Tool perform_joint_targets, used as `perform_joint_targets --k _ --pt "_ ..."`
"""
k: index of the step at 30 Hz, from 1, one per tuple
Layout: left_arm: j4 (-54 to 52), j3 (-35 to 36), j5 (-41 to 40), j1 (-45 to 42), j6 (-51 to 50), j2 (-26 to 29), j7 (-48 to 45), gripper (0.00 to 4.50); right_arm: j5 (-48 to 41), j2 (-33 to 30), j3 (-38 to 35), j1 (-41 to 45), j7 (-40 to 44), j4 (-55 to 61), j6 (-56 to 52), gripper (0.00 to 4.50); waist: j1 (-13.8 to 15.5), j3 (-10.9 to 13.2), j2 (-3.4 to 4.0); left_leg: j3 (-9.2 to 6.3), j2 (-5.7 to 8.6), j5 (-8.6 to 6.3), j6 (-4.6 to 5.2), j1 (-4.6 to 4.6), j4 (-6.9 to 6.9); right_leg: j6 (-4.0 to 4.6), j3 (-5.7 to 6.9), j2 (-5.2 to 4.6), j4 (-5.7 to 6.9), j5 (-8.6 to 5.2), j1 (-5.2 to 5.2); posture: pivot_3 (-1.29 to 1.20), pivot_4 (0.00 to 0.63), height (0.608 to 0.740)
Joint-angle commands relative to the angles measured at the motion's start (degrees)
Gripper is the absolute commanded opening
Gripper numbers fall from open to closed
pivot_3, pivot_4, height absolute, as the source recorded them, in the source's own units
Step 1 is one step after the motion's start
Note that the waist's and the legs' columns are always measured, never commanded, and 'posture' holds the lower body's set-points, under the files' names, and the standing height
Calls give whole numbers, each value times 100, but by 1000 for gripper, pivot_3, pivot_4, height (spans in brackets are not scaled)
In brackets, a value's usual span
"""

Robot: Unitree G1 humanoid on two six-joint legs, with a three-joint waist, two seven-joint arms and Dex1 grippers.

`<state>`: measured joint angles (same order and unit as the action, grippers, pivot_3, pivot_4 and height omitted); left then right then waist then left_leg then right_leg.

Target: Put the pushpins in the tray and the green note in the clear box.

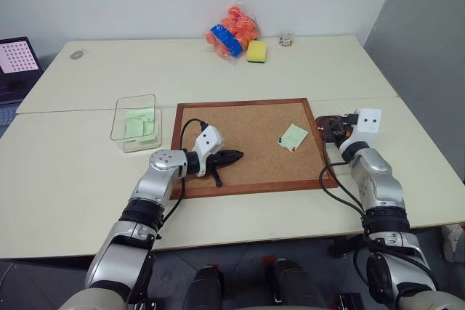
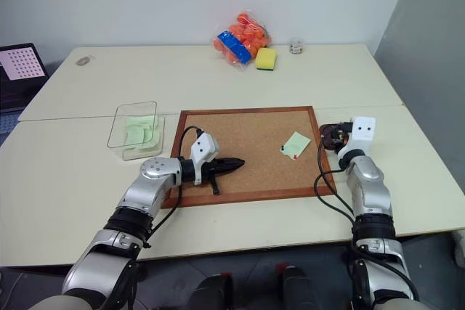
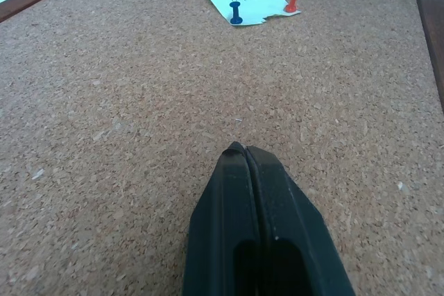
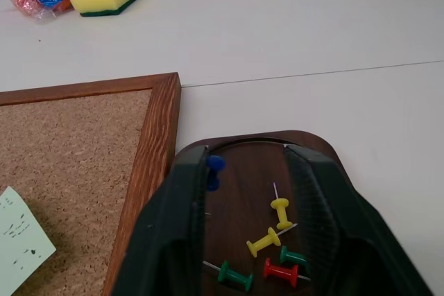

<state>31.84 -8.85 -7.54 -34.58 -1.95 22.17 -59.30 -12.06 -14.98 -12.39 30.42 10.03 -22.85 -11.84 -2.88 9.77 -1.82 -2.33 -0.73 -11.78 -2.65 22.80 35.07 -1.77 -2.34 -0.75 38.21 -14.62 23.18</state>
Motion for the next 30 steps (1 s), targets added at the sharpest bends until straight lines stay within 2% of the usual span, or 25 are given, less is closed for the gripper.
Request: perform_joint_targets --k 1,4,8,16,30 --pt "126 -46 194 53 -29 52 129 0 -40 -99 -121 146 -4 52 86 2887 -1 0 0 0 0 0 0 0 0 0 0 0 0 0 0 0 150 740" --pt "138 -46 189 39 -26 42 125 0 -28 -123 -117 160 -18 60 102 3666 -1 0 0 0 0 0 0 0 0 -2 0 0 0 -1 0 0 150 740" --pt "172 -48 190 7 -13 25 126 0 77 -180 -79 141 -88 62 119 4464 -1 0 0 0 0 0 0 0 0 -1 0 0 0 -1 0 0 150 740" --pt "198 -49 183 -25 -6 18 108 0 522 -323 142 129 -274 -88 123 4464 0 0 0 0 0 0 0 0 0 -3 0 0 0 -1 0 0 150 740" --pt "137 -24 186 20 -29 63 145 0 523 -353 153 231 -239 -355 -42 4464 -1 0 0 0 0 0 0 0 0 -3 0 0 0 -1 0 0 150 740"
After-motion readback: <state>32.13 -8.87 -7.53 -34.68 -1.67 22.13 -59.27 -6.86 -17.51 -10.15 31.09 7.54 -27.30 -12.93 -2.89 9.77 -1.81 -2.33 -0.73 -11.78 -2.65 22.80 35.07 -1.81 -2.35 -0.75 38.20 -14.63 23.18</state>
